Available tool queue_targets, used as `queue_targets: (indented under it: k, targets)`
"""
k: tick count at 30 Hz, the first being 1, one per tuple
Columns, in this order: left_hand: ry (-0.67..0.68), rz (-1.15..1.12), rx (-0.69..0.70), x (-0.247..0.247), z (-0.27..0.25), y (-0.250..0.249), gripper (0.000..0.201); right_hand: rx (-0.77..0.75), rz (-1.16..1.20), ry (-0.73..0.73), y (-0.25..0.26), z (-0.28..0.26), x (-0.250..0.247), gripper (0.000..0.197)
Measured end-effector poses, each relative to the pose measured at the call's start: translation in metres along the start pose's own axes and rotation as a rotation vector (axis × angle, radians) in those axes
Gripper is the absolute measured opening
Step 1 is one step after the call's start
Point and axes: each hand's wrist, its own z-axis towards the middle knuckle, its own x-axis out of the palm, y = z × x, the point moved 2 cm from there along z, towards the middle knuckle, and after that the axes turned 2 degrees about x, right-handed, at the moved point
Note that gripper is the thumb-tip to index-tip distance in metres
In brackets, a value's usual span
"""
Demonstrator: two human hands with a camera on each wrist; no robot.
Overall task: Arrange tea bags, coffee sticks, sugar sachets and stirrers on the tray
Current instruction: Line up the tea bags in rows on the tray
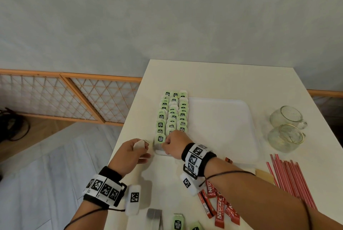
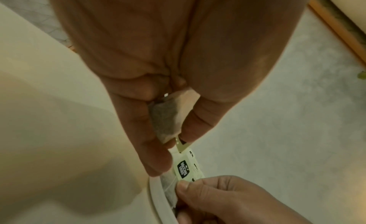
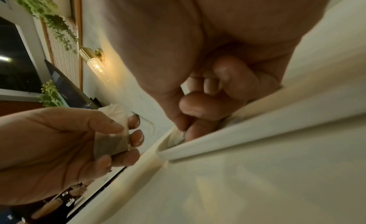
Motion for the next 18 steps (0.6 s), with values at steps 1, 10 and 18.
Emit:
queue_targets:
  k: [1,10,18]
  targets:
    - [-0.001,0.001,0.006,0.0,-0.001,-0.001,0.01,0.014,-0.026,-0.008,0.003,0.0,-0.001,0.037]
    - [0.108,-0.004,0.073,0.001,-0.01,-0.012,0.007,-0.076,-0.061,0.003,0.014,-0.012,-0.02,0.017]
    - [0.287,0.007,0.099,0.02,-0.015,-0.017,0.004,-0.316,0.201,0.224,0.004,-0.033,-0.024,0.045]
